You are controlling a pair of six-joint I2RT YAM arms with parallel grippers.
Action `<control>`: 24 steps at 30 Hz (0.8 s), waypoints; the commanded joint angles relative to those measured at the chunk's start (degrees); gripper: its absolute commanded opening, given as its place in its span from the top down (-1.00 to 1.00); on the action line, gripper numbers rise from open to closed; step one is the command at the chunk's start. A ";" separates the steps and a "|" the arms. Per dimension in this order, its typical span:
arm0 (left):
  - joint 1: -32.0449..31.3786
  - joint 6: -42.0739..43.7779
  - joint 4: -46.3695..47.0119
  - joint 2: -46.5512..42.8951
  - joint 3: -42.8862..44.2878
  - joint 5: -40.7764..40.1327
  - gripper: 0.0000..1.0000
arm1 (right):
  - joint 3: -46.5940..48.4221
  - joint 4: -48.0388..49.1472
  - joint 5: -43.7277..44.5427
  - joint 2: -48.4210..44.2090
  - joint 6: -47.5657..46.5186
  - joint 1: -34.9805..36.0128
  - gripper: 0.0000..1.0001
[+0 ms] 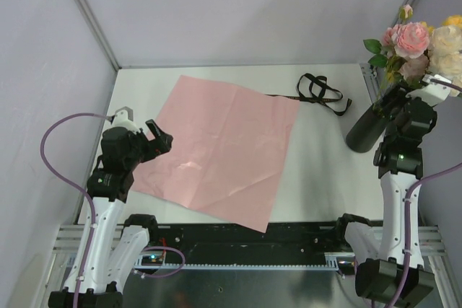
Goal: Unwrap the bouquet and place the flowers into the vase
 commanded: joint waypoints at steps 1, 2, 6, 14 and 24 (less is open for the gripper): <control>0.50 0.31 0.74 -0.85 2.03 1.06 -0.99 | 6.12 -13.96 6.65 -3.02 5.79 3.12 -0.34; 0.50 0.30 0.77 -0.88 1.98 1.16 -0.99 | 7.14 -15.66 6.85 -3.39 7.02 3.77 -0.42; 0.50 0.30 0.73 -0.82 1.94 1.49 -0.99 | 12.13 -25.23 6.16 -4.45 12.36 7.62 -0.67; -1.78 0.48 2.37 -1.21 1.19 12.46 -0.99 | 15.43 -38.03 3.06 -6.09 20.57 24.95 -0.98; -7.20 1.30 4.63 -1.96 5.74 23.48 -0.99 | 12.34 -36.70 -7.48 -6.44 20.18 45.37 -0.99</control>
